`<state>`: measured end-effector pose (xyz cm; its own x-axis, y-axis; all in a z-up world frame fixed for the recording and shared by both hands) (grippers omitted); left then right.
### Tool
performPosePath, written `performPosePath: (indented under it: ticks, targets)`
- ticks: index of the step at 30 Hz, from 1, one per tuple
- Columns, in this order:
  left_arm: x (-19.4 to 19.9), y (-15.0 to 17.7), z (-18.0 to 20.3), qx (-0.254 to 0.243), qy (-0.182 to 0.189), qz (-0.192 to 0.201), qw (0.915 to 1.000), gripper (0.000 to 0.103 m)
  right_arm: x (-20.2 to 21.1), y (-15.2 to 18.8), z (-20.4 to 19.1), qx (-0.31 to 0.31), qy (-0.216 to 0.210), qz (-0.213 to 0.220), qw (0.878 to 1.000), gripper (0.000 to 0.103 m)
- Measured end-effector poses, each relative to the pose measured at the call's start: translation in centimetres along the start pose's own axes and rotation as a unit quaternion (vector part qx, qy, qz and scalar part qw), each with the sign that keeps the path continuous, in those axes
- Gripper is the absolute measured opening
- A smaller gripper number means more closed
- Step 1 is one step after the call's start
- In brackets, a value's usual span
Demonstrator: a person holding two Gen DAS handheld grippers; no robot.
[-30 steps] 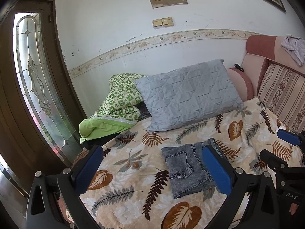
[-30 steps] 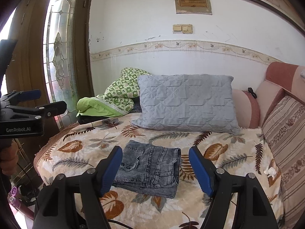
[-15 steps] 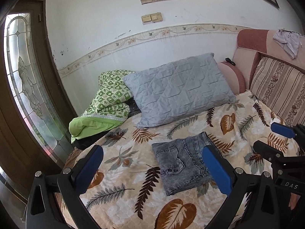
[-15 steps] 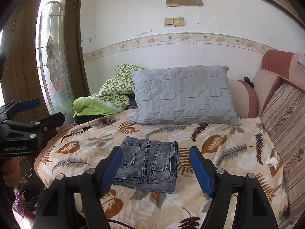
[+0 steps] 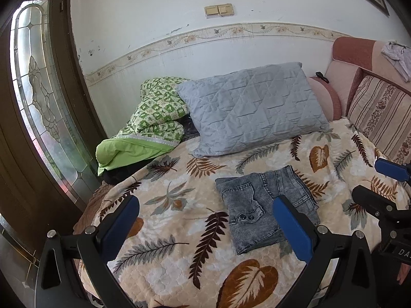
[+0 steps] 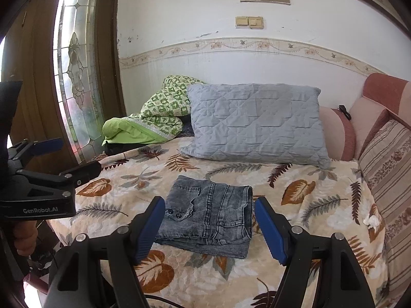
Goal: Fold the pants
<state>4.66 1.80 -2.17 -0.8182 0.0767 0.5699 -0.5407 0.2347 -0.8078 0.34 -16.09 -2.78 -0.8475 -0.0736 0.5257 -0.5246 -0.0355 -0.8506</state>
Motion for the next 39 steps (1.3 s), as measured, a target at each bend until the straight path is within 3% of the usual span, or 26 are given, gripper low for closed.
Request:
performPosePath:
  ticks: [19,39]
  targets:
    - [-1.2,2.6,-4.2,0.039,-0.006,-0.009,0.9992,0.103,-0.4,-0.6,-5.1,0.038,-0.02,-0.012,0.999,0.075]
    - [-6.7,5.5,-6.0,0.062,-0.012,-0.064,0.996,0.103,-4.9,0.5,-6.8,0.049,-0.033,-0.052,0.997,0.075]
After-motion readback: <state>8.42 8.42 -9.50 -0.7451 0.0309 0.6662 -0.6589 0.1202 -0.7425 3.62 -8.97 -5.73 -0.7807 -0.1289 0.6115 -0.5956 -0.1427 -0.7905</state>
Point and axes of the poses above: each gripper's, at about its wrist camera, not at the fingertips, and x roughly against the way its jaws point, z to its right, y to its underside, the point moved 8 cm from there along -x, roughly the way its jaws point, and after that the axes turned 4 degrees about y, right-handed, at the moved point
